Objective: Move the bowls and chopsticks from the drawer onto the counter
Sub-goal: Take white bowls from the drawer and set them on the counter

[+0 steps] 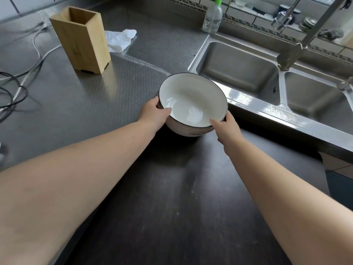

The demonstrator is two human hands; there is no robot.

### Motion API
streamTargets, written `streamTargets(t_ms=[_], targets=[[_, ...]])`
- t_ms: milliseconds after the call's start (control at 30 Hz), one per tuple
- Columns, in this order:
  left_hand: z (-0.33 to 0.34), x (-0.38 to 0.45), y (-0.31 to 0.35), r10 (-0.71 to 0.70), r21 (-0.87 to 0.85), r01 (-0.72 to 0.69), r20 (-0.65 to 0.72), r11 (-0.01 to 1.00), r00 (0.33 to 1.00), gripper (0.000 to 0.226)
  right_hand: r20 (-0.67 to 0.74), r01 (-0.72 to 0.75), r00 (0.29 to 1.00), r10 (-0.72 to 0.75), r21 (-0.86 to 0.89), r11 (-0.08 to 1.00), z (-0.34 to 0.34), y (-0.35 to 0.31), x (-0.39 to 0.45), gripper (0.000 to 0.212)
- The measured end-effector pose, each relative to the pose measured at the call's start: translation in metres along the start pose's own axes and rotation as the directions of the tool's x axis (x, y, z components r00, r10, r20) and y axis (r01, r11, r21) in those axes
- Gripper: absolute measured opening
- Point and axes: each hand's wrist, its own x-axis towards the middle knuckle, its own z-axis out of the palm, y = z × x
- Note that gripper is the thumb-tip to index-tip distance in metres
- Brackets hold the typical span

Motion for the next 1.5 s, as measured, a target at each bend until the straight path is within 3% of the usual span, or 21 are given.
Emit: streamTargets(t_ms=[233,567,700,1133,1267,1500], targets=[[0.0,-0.007,0.004,0.004,-0.078,-0.007,-0.035,0.997,0.999,0.037,-0.013,-0.035,0.999,0.038,0.151,0.988,0.003,0.002,0.001,0.056],[-0.005,-0.053,0.028,0.134,-0.218,-0.146,-0.069,0.965,0.989,0.04,-0.008,0.134,0.99,-0.139,0.337,0.932,-0.019,-0.021,-0.041,0.063],[-0.008,-0.096,0.035,0.154,-0.296,-0.168,-0.072,0.94,0.986,0.039,0.049,0.095,0.991,-0.125,0.409,0.908,-0.036,-0.019,-0.081,0.066],[-0.025,-0.225,-0.03,-0.12,-0.333,0.08,-0.102,0.94,0.987,0.052,0.172,-0.09,0.985,0.007,0.479,0.873,-0.038,0.053,-0.188,0.061],[-0.028,-0.241,-0.045,-0.183,-0.342,0.139,-0.1,0.929,0.978,0.043,0.198,-0.121,0.98,0.033,0.453,0.883,-0.03,0.067,-0.2,0.06],[-0.036,-0.239,-0.064,-0.222,-0.342,0.176,-0.099,0.923,0.97,0.049,0.214,-0.171,0.973,0.084,0.426,0.889,-0.01,0.08,-0.196,0.064]])
